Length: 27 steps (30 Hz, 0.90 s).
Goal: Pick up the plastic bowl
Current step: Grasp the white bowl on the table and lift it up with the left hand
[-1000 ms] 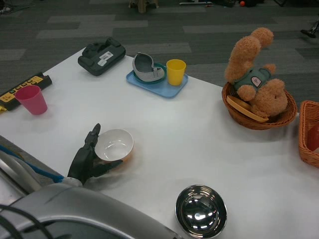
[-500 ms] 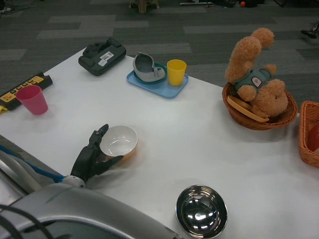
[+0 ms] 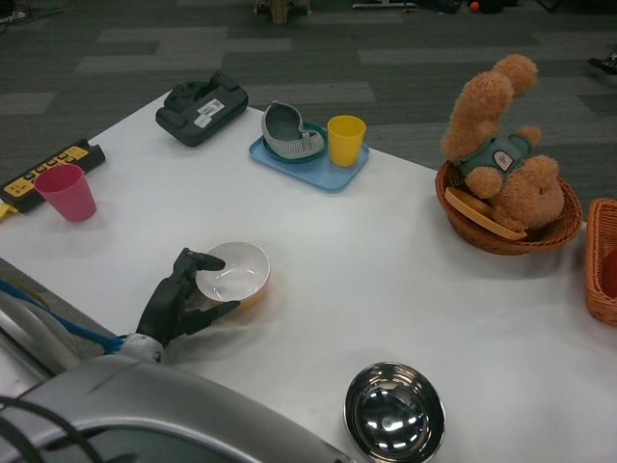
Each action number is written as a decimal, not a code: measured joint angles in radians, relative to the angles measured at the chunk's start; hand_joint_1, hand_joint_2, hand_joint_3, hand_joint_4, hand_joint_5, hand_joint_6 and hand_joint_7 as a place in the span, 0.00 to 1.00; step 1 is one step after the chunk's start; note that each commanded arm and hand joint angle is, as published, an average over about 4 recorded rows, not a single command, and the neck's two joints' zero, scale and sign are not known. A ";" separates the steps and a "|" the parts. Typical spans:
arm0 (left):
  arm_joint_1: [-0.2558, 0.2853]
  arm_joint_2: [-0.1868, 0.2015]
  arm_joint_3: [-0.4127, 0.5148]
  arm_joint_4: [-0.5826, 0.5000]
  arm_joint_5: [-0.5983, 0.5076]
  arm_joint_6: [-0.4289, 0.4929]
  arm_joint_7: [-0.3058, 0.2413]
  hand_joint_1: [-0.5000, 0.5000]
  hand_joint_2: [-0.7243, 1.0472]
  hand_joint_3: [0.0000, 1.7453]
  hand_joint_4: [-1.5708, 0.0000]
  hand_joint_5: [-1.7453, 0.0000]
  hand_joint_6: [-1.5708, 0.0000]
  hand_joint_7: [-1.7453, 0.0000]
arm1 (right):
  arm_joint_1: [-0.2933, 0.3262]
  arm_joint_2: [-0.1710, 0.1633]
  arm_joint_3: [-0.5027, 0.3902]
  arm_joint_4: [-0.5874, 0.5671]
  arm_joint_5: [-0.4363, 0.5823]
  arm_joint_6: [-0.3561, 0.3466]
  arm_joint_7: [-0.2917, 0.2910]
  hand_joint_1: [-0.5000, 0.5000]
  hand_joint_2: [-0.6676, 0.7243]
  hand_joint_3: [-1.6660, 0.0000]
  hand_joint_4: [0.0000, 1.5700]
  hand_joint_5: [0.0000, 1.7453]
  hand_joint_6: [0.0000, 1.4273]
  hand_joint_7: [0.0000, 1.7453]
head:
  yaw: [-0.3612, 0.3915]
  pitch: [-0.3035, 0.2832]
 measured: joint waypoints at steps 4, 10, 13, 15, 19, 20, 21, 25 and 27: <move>-0.002 0.002 0.000 0.000 0.005 -0.001 0.008 0.00 1.00 0.10 1.00 0.00 0.84 0.04 | 0.000 0.000 0.000 0.000 0.000 0.000 0.000 0.04 0.82 1.00 0.00 0.00 0.00 0.00 | -0.001 0.001; -0.002 0.005 -0.010 0.003 0.006 -0.014 0.031 0.00 1.00 0.10 1.00 0.00 0.82 0.04 | 0.000 0.000 0.000 -0.001 0.002 -0.001 0.000 0.04 0.82 1.00 0.00 0.00 0.00 0.00 | 0.000 0.001; 0.000 0.001 -0.040 0.006 -0.022 -0.021 0.039 0.00 1.00 0.10 1.00 0.00 0.82 0.04 | 0.001 0.000 0.000 -0.001 0.002 -0.001 0.000 0.04 0.82 1.00 0.00 0.00 0.00 0.00 | -0.001 0.001; 0.001 -0.004 -0.071 0.009 -0.049 -0.026 0.041 0.00 1.00 0.10 1.00 0.00 0.82 0.04 | 0.001 0.000 0.000 -0.002 0.002 -0.001 0.000 0.04 0.82 1.00 0.00 0.00 0.00 0.00 | -0.001 0.001; -0.001 -0.010 -0.143 0.016 -0.116 -0.035 0.044 0.00 1.00 0.10 1.00 0.00 0.82 0.04 | 0.001 0.000 0.001 -0.004 0.002 -0.002 0.000 0.04 0.82 1.00 0.00 0.00 0.00 0.00 | -0.003 0.001; -0.003 -0.010 -0.163 0.014 -0.141 -0.038 0.045 0.00 1.00 0.10 1.00 0.00 0.82 0.04 | 0.002 0.000 0.002 -0.004 0.003 -0.002 0.000 0.04 0.82 1.00 0.00 0.00 0.00 0.00 | -0.004 0.001; -0.005 -0.010 -0.182 0.011 -0.165 -0.042 0.045 0.00 1.00 0.10 1.00 0.00 0.82 0.04 | 0.002 0.000 0.002 -0.004 0.003 -0.002 0.000 0.04 0.82 1.00 0.00 0.00 0.00 0.00 | -0.006 0.002; -0.012 -0.005 -0.231 -0.017 -0.198 -0.049 0.047 0.00 1.00 0.10 1.00 0.00 0.83 0.04 | 0.002 0.000 0.003 -0.005 0.003 -0.003 0.000 0.04 0.82 0.98 0.00 0.00 0.00 0.00 | -0.011 0.003; -0.019 0.002 -0.264 -0.038 -0.214 -0.051 0.048 0.00 1.00 0.10 1.00 0.00 0.83 0.04 | 0.002 0.000 0.003 -0.007 0.004 -0.003 0.000 0.04 0.82 0.98 0.00 0.00 0.00 0.00 | -0.012 0.003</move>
